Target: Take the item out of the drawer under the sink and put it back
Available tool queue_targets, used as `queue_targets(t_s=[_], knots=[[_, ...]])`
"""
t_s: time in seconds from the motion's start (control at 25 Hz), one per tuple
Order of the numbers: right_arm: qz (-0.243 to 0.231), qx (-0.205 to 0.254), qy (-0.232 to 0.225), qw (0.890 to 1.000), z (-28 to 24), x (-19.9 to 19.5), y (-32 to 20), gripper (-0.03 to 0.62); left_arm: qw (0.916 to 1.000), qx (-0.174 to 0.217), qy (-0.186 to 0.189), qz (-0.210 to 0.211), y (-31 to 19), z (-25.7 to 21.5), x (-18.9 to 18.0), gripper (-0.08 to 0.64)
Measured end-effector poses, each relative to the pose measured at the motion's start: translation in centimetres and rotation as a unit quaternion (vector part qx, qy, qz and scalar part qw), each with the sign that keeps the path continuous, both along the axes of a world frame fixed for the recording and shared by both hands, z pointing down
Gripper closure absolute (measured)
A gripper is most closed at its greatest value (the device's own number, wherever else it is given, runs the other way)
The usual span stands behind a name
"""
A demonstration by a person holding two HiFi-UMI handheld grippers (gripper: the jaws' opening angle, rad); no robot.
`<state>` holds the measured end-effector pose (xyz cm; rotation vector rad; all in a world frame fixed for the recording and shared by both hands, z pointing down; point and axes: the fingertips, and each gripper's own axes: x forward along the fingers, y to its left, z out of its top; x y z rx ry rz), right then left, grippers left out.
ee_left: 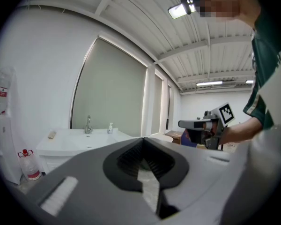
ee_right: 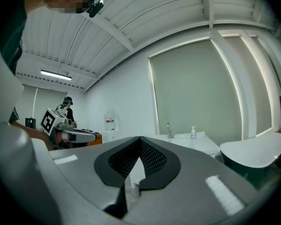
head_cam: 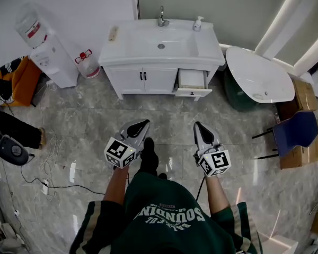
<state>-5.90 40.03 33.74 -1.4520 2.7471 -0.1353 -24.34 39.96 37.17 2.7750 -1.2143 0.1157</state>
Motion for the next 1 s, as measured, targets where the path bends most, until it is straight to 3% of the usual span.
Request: queue_targets(t_s=[0.4,0.76,1.0], knots=[[0.015,0.004,0.022,1.000,1.6,0.6,-9.1,0.591,0.9994,0.005,0.009,0.032,-10.6,1.4,2.3,0.515],[0.033,-0.016,0.021,0.999,2.2,-0.2,-24.7,0.591,0.9981,-0.014,0.012,0.058,-27.0,2.1,2.5,0.515],[0.065,-0.023,0.023,0.997,1.0,-0.1,-34.4,0.591,0.9940,-0.027,0.011,0.106,-37.1,1.8,3.1,0.515]])
